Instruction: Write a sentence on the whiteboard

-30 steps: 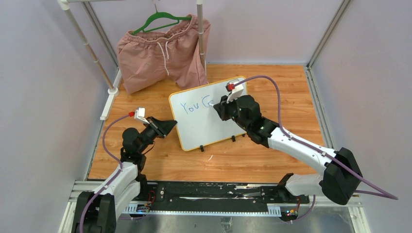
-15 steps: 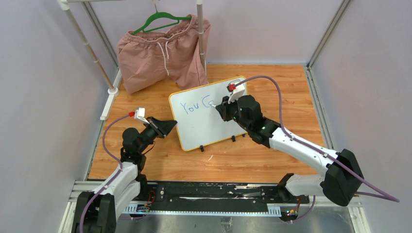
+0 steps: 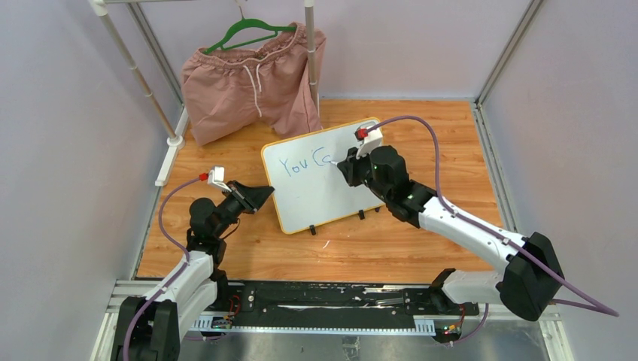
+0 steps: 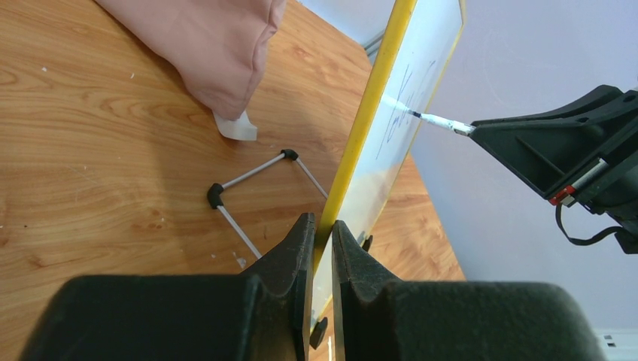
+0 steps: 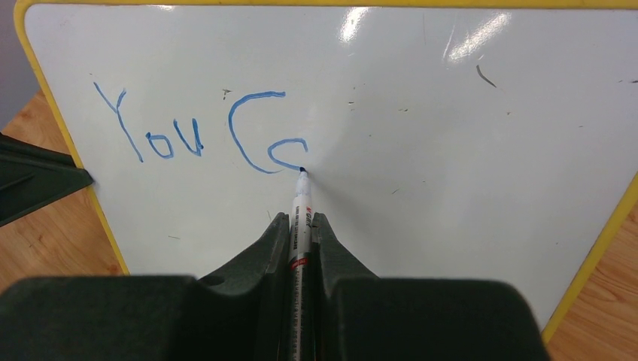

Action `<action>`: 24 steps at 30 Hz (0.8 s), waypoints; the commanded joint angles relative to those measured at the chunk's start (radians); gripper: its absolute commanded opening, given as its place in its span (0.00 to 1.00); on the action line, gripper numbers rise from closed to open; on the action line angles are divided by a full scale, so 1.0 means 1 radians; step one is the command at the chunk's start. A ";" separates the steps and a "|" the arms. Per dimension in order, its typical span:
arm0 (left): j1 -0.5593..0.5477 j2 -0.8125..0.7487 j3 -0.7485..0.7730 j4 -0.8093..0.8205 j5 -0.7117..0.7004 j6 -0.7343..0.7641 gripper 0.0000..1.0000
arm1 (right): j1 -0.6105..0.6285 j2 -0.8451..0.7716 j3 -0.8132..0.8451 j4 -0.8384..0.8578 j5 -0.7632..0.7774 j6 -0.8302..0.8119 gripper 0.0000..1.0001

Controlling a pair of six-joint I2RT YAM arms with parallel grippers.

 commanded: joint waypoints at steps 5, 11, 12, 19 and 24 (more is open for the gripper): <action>-0.003 -0.011 -0.003 0.050 0.007 -0.006 0.00 | -0.021 0.020 0.056 -0.005 0.025 -0.002 0.00; -0.003 -0.012 -0.004 0.050 0.007 -0.005 0.00 | -0.021 0.024 0.068 -0.001 0.027 -0.002 0.00; -0.003 -0.012 -0.003 0.050 0.007 -0.005 0.00 | -0.021 0.024 0.069 0.000 0.027 -0.002 0.00; -0.003 -0.010 -0.003 0.050 0.007 -0.005 0.00 | -0.021 0.021 0.068 0.008 0.033 -0.002 0.00; -0.003 -0.011 -0.005 0.050 0.007 -0.005 0.00 | -0.021 0.023 0.076 0.013 0.033 0.000 0.00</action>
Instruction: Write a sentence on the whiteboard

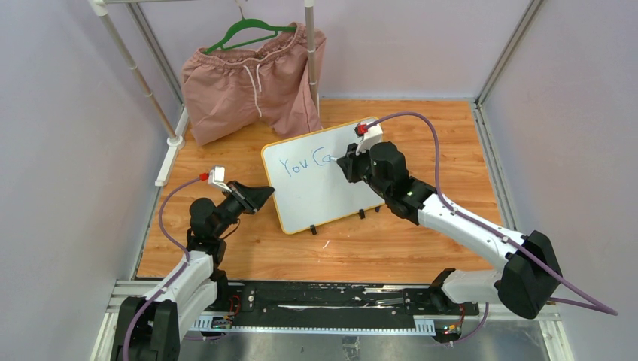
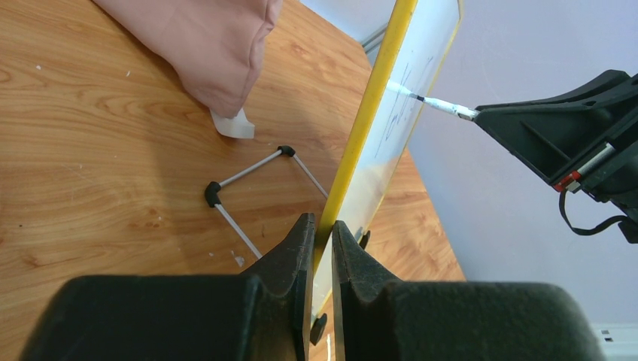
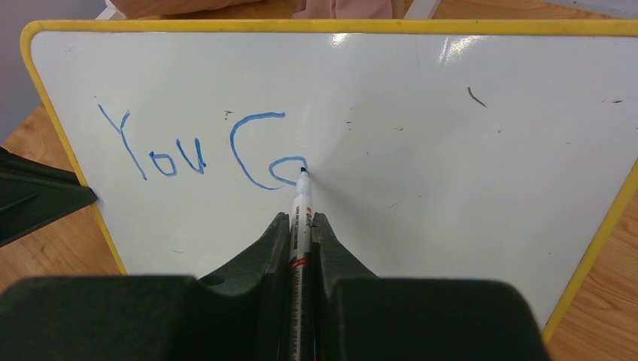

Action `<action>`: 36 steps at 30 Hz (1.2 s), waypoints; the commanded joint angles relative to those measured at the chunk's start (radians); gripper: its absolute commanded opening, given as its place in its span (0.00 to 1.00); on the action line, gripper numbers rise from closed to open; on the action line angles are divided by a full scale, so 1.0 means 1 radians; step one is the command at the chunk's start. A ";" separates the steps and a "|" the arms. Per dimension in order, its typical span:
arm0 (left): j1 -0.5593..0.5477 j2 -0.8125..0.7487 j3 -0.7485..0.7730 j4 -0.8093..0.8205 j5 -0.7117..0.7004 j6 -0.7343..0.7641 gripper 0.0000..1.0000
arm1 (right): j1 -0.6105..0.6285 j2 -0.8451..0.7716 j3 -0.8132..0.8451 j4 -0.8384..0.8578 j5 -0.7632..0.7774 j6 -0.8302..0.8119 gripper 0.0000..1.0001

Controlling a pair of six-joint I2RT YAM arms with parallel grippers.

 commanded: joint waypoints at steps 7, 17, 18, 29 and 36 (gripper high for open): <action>-0.002 -0.011 -0.004 0.051 0.004 -0.005 0.00 | -0.014 0.003 0.025 0.023 0.024 0.005 0.00; -0.003 -0.008 -0.001 0.050 0.004 -0.006 0.00 | -0.015 -0.028 -0.041 0.017 0.017 0.017 0.00; -0.002 -0.007 -0.001 0.050 0.004 -0.007 0.00 | -0.014 -0.031 -0.046 0.016 0.017 0.017 0.00; -0.002 -0.002 0.002 0.050 0.005 -0.005 0.00 | -0.017 -0.078 -0.051 0.021 0.014 0.028 0.00; -0.002 -0.002 0.002 0.051 0.006 -0.005 0.00 | -0.028 -0.091 -0.029 0.036 0.027 0.020 0.00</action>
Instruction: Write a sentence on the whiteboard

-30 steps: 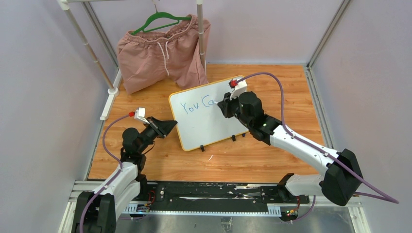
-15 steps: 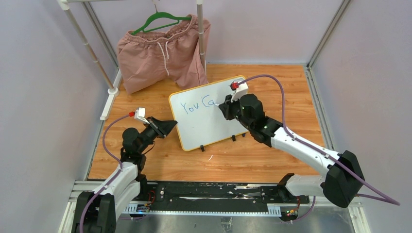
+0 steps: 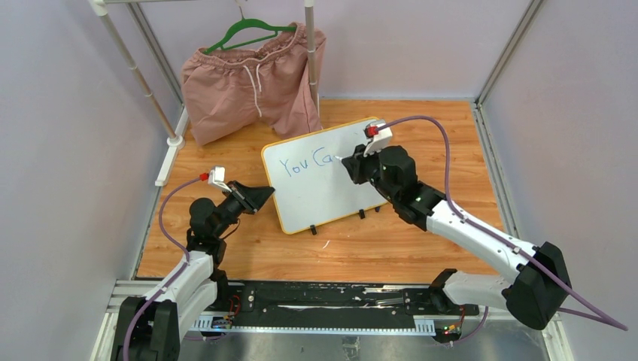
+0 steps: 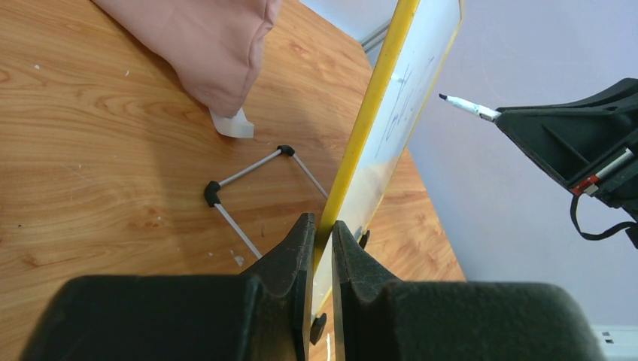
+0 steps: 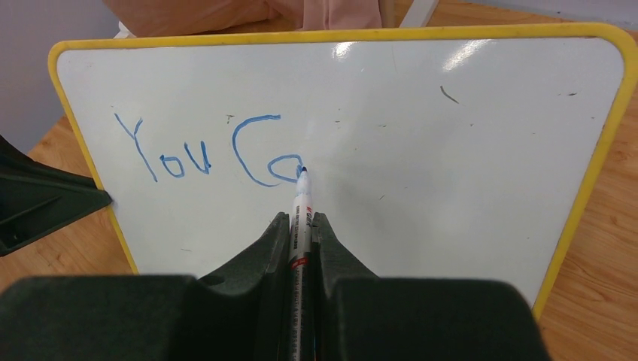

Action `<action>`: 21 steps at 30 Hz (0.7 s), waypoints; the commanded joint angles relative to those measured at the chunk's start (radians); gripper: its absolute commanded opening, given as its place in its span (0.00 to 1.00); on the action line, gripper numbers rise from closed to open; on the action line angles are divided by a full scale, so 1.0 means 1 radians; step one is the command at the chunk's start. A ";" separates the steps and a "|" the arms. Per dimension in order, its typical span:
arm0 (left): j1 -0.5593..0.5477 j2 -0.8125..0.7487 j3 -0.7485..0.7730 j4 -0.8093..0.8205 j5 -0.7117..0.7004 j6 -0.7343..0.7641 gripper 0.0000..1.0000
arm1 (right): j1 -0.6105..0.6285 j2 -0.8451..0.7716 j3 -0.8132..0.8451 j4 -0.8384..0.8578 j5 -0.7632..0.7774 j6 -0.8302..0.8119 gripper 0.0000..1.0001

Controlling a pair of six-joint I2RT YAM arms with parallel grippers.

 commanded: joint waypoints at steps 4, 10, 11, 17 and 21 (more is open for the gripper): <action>-0.002 -0.004 0.000 0.050 0.005 -0.005 0.00 | -0.036 0.002 0.027 0.036 0.011 0.007 0.00; -0.002 -0.007 -0.002 0.050 0.003 -0.005 0.00 | -0.040 0.022 0.040 0.052 0.001 0.010 0.00; -0.003 -0.007 -0.001 0.050 0.003 -0.005 0.00 | -0.040 0.025 0.043 0.056 -0.002 0.011 0.00; -0.002 -0.008 -0.001 0.050 0.003 -0.005 0.00 | -0.040 0.040 0.047 0.057 -0.009 0.017 0.00; -0.002 -0.008 -0.001 0.051 0.003 -0.006 0.00 | -0.041 0.048 0.041 0.049 -0.010 0.023 0.00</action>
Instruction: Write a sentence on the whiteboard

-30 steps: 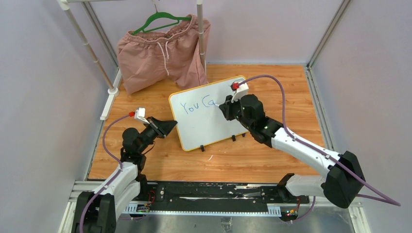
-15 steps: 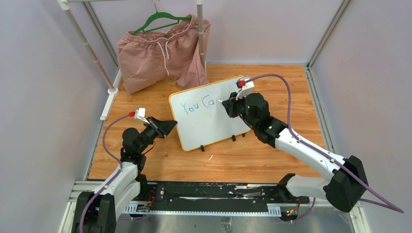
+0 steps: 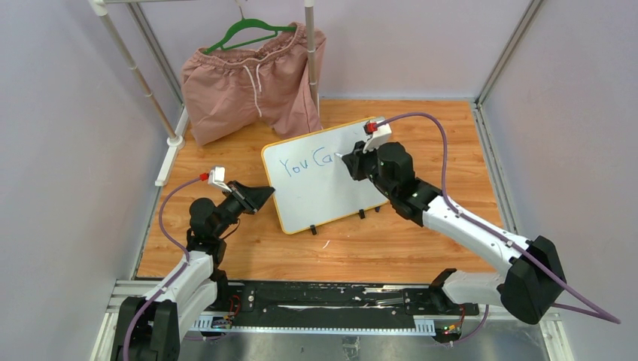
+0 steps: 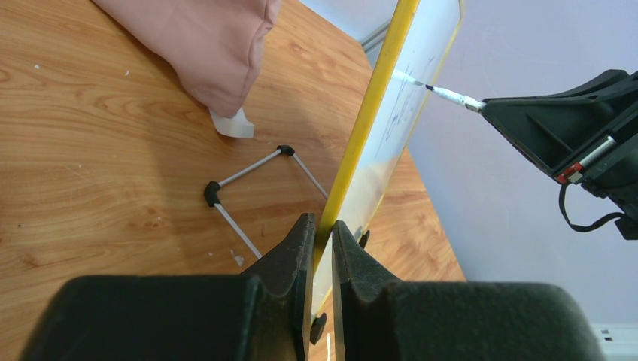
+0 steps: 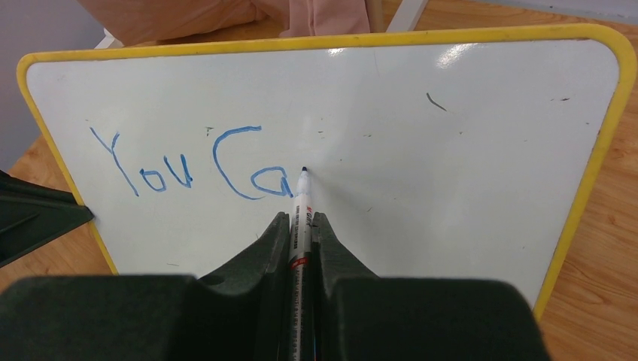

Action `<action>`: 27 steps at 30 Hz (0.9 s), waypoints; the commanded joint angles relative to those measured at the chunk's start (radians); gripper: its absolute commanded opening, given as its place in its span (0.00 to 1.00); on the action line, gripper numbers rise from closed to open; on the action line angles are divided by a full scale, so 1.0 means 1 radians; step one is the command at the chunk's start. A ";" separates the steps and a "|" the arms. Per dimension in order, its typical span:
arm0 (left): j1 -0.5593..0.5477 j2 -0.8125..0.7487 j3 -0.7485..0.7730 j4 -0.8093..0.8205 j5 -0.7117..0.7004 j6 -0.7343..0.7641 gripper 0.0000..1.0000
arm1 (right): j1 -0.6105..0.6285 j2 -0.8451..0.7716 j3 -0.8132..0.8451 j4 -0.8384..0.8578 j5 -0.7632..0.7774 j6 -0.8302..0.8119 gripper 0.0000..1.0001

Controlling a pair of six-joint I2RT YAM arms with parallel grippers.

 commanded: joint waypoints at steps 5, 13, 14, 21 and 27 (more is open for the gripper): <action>-0.003 -0.011 -0.002 0.050 0.002 -0.007 0.00 | -0.012 0.012 0.013 0.013 -0.006 0.023 0.00; -0.002 -0.012 0.000 0.050 0.002 -0.006 0.00 | -0.012 0.002 -0.019 0.000 -0.005 0.034 0.00; -0.003 -0.013 -0.001 0.050 0.002 -0.006 0.00 | -0.012 -0.001 -0.024 0.000 -0.005 0.035 0.00; -0.002 -0.012 0.000 0.050 0.003 -0.006 0.00 | -0.012 -0.025 -0.060 -0.003 -0.003 0.043 0.00; -0.002 -0.012 0.000 0.050 0.004 -0.009 0.00 | -0.012 -0.030 -0.068 -0.004 -0.004 0.044 0.00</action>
